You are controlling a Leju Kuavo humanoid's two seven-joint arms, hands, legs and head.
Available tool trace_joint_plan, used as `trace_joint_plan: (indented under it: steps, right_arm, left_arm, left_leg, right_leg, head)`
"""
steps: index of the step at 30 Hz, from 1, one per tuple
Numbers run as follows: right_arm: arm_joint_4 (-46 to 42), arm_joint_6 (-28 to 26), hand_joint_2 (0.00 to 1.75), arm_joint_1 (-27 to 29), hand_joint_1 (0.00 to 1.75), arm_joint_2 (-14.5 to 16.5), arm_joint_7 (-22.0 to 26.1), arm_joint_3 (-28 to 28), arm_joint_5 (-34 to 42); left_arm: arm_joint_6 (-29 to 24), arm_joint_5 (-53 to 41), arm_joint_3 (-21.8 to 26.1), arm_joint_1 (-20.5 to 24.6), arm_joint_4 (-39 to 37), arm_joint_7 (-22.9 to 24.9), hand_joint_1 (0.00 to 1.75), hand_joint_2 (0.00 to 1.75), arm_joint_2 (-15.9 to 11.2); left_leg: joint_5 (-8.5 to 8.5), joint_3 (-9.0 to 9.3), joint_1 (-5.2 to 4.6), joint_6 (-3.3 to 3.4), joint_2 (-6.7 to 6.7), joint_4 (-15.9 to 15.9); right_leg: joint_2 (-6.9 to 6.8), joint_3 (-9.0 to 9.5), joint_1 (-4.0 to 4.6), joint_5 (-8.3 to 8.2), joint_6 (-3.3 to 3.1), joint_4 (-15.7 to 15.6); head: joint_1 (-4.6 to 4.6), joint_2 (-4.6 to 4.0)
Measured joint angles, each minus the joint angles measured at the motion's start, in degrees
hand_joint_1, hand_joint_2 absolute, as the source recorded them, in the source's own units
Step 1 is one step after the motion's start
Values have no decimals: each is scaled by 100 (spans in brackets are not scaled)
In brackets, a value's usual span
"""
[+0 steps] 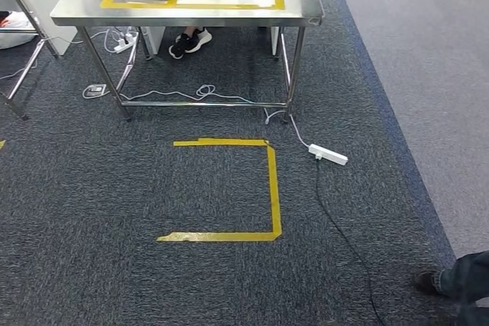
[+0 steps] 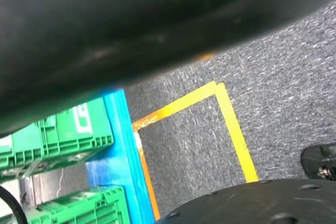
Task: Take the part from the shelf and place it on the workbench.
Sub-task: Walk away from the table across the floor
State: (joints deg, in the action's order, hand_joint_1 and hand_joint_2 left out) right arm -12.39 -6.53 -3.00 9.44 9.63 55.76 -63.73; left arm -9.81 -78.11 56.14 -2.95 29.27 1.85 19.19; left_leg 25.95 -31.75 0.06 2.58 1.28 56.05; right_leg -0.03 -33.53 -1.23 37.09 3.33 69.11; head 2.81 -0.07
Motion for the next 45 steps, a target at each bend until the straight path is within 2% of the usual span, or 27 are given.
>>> trace_joint_plan:
  steps: [2,3,5,7,9,12,13,14,16,18,20,22,24,26,28,29,30,31,33,35,36,38,40,42,43,44,45]
  right_arm:
    - [1,-3,0,-1,0,1,-3,-1,-1]
    - [1,-4,0,-4,0,2,-3,-1,-1]
    - [2,-6,0,8,0,4,-9,-2,-3]
    - [2,-9,0,22,0,4,-16,1,-3]
    - [1,-13,0,7,0,4,-15,4,-2]
    - [0,-13,0,17,0,4,-14,4,-3]
    - [0,-13,0,25,0,4,-15,4,-3]
    - [0,-14,0,26,0,4,-17,4,-2]
    - [0,-17,0,10,0,5,-20,4,-1]
    - [0,-25,0,-2,0,5,-27,4,-1]
    - [0,-35,0,-3,0,5,-37,4,-2]
    - [0,-41,0,-18,0,4,-44,5,-10]
    - [0,-43,0,-42,0,3,-39,6,-25]
    - [0,-45,0,-43,0,2,-33,7,-40]
    - [0,-50,0,-17,0,2,-33,7,-60]
    - [0,-51,0,-3,0,2,-34,7,-69]
    - [0,-53,0,6,0,2,-36,7,-76]
    - [0,-54,0,9,0,2,-36,7,-80]
    - [0,-56,0,5,0,-3,-35,7,-81]
    - [0,-60,0,6,0,-13,-33,7,-84]
    - [0,-61,0,8,0,-17,-32,7,-85]
    - [-1,-64,0,4,0,-12,-31,9,-90]
    - [-4,-63,0,-3,0,-6,-28,10,-96]
    - [-6,-60,0,14,0,-7,-32,10,-102]
    - [-6,-59,0,25,0,-7,-34,10,-104]
    - [-7,-59,0,31,0,-7,-37,10,-104]
    - [-7,-56,0,29,0,-8,-38,11,-105]
  left_arm:
    - [-1,-9,19,5,1,0,0,0,3]
    - [-3,-17,24,11,1,-1,0,0,3]
    - [-16,-38,31,19,2,-1,0,0,-2]
    - [-30,-50,50,11,2,-1,0,0,-6]
    - [-34,-51,74,7,2,-1,0,0,-8]
    - [-34,-51,88,18,2,-1,0,0,-7]
    - [-34,-52,96,18,2,-1,0,0,-7]
    - [-35,-52,104,18,2,-2,0,0,-7]
    - [-40,-54,118,16,2,-2,0,0,-7]
    - [-50,-56,119,24,2,-1,0,0,-7]
    - [-63,-58,121,39,1,-1,0,0,-7]
    - [-73,-60,134,40,1,-2,0,0,-3]
    - [-80,-60,151,37,0,-2,0,0,7]
    - [-85,-61,158,49,0,-2,0,0,13]
    - [-87,-63,165,57,0,-3,0,0,13]
    - [-87,-64,169,57,0,-4,0,0,13]
    - [-88,-64,173,57,0,-4,0,0,13]
    - [-89,-64,175,57,0,-4,0,0,14]
    - [-89,-64,176,62,-1,-4,0,0,18]
    - [-88,-66,178,72,-2,-5,0,0,22]
    - [-87,-66,180,73,-2,-6,0,0,23]
    - [-89,-65,187,66,-4,-6,0,0,16]
    - [-95,-64,195,69,-7,-6,0,0,10]
    - [-99,-64,197,84,-10,-6,0,0,8]
    - [-100,-64,197,90,-11,-6,0,0,8]
    - [-100,-64,198,90,-12,-5,0,0,7]
    - [-99,-63,199,88,-14,-5,0,0,7]
  left_leg:
    - [17,-36,17,-77,98,80]
    - [27,-70,17,-123,152,133]
    - [20,-131,14,-210,249,198]
    - [-7,-167,37,-277,326,208]
    - [155,-275,42,-327,220,425]
    - [752,-719,40,-366,-30,1509]
    - [846,-825,41,-366,-54,1794]
    - [822,-839,42,-355,-67,1874]
    - [502,-572,30,-301,-132,1394]
    - [228,-189,-24,-220,-370,641]
    - [205,-37,-75,-168,-511,292]
    - [202,-54,-72,-135,-409,235]
    - [159,-58,-46,-85,-296,184]
    - [130,-69,-33,-45,-187,163]
    - [120,-86,-44,-25,-47,165]
    - [117,-87,-51,-21,31,168]
    - [115,-85,-57,-21,111,173]
    - [114,-80,-61,-22,191,180]
    - [112,-89,-67,-39,330,209]
    - [94,-130,-50,-94,457,228]
    - [78,-155,-40,-135,521,229]
    - [64,-195,-32,-205,594,240]
    - [263,-340,-45,-273,365,539]
    - [643,-661,-18,-340,41,1240]
    - [774,-814,6,-372,-32,1573]
    - [808,-894,32,-397,-66,1755]
    - [733,-867,57,-417,-89,1722]
  right_leg:
    - [151,343,-50,-384,42,-725]
    - [239,467,-69,-489,26,-1003]
    - [321,531,-63,-505,-59,-1180]
    - [206,514,-52,-532,-166,-1163]
    - [94,525,-51,-567,-246,-1166]
    - [-112,520,-16,-590,-298,-1162]
    - [-187,515,-4,-589,-301,-1160]
    - [-258,514,6,-586,-303,-1160]
    - [-381,532,19,-572,-302,-1161]
    - [-484,539,42,-538,-269,-1157]
    - [-594,542,66,-510,-214,-1156]
    - [-694,565,72,-497,-160,-1169]
    - [-506,502,58,-364,-107,-1016]
    - [-169,212,49,-34,-79,-410]
    - [-36,-162,52,224,-77,314]
    - [-16,-258,55,202,-84,457]
    - [0,-244,57,63,-96,365]
    - [41,-127,58,-162,-116,61]
    - [315,199,51,-533,-177,-720]
    - [533,364,53,-630,-221,-1108]
    - [534,385,61,-629,-235,-1137]
    - [385,430,48,-676,-289,-1183]
    - [208,467,14,-723,-345,-1244]
    - [16,477,12,-723,-364,-1257]
    - [-84,476,13,-716,-364,-1255]
    - [-178,476,11,-707,-360,-1254]
    - [-263,480,8,-699,-351,-1254]
  head:
    - [5,0]
    - [3,0]
    - [-3,0]
    - [-11,0]
    - [-35,0]
    - [-75,0]
    - [-75,0]
    - [-75,0]
    - [-76,0]
    - [-79,0]
    - [-81,0]
    - [-79,0]
    - [-56,0]
    - [-29,0]
    - [-26,0]
    - [-26,0]
    - [-27,0]
    - [-27,0]
    - [-29,0]
    - [-30,0]
    - [-28,0]
    - [-32,0]
    - [-79,0]
    - [-126,0]
    - [-131,0]
    - [-132,0]
    - [-132,0]
